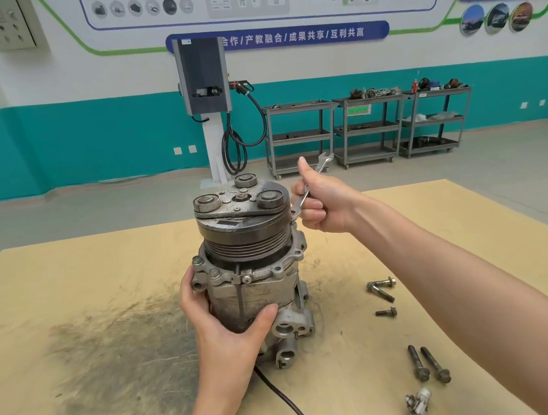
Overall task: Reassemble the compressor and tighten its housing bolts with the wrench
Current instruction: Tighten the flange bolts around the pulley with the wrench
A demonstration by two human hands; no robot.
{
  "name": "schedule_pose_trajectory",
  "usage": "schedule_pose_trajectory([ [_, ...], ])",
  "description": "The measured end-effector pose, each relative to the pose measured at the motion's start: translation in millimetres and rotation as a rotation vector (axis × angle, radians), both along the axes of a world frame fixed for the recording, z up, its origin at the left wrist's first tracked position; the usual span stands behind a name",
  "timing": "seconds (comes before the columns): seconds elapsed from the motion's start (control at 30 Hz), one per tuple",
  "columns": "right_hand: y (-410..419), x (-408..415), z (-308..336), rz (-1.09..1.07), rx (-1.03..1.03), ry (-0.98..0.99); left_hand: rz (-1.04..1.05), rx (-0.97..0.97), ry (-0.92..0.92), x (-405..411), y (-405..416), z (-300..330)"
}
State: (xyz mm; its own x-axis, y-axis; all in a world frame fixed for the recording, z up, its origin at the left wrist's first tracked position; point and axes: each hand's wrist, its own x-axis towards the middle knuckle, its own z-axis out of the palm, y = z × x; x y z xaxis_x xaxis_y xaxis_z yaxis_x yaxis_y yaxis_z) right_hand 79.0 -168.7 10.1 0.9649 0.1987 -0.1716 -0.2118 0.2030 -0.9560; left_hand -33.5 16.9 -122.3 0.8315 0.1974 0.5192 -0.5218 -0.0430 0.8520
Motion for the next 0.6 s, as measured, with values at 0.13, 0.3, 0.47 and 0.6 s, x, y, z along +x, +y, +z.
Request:
schedule_pose_trajectory([
  [0.13, -0.1, 4.6, -5.3, 0.026, 0.071, 0.033, 0.001, 0.005, 0.007, -0.7, -0.3, 1.3],
  [0.3, 4.0, 2.7, -8.1, 0.018, 0.104, -0.007, 0.013, 0.017, 0.008, -1.6, -1.0, 1.0],
  [0.47, 14.1, -13.9, -20.7, -0.282, 0.178, -0.172, 0.028, 0.023, -0.002, -1.5, -1.8, 1.4],
  [0.6, 24.2, -38.9, -36.8, -0.588, 0.106, -0.426, 0.033, 0.023, 0.005, -0.9, -2.3, 1.0],
])
